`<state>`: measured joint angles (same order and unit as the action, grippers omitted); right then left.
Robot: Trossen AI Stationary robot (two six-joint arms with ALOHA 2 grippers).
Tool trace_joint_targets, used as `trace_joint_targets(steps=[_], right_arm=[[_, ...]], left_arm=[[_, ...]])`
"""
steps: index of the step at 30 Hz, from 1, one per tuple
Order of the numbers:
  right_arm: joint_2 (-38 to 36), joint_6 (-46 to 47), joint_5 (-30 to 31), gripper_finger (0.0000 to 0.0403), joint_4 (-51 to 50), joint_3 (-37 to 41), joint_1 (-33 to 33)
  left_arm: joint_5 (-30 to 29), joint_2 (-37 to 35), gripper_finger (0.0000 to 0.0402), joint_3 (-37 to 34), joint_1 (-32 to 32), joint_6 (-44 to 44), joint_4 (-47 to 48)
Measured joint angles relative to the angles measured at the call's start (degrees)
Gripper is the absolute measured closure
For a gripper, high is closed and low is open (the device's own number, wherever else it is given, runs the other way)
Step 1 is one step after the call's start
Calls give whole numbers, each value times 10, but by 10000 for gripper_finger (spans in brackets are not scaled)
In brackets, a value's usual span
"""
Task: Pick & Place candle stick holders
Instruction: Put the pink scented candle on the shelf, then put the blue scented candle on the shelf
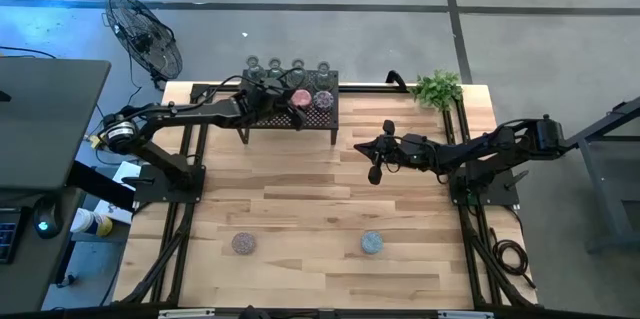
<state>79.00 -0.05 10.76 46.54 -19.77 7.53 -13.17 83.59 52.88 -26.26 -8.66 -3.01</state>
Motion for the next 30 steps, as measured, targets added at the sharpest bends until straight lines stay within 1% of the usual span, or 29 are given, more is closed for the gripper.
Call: trace_joint_targets(steps=[7, 11, 14, 18, 21, 23, 26, 28, 30], right_arm=[[0, 0, 0, 402, 0, 0, 0], [0, 0, 0, 401, 0, 0, 0], [0, 0, 0, 402, 0, 0, 0], [0, 0, 0, 400, 0, 0, 0], [0, 0, 0, 399, 0, 0, 0], [0, 0, 2, 399, 0, 0, 0], [0, 4, 2, 402, 0, 0, 0], [0, 23, 0, 401, 0, 0, 0], [0, 38, -4, 400, 0, 0, 0]], left_arm=[[3, -2, 80, 0, 0, 11, 0], [-17, -12, 80, 0, 0, 12, 1], [-20, -20, 80, 0, 0, 25, 2], [-24, -40, 80, 0, 0, 45, 9], [-27, -69, 86, 0, 0, 61, 39], [-26, -99, 105, 0, 6, 71, 77], [-50, -148, 162, -12, 52, 105, 106], [-65, -180, 212, -43, 99, 112, 92], [-67, -206, 266, -92, 147, 112, 44]])
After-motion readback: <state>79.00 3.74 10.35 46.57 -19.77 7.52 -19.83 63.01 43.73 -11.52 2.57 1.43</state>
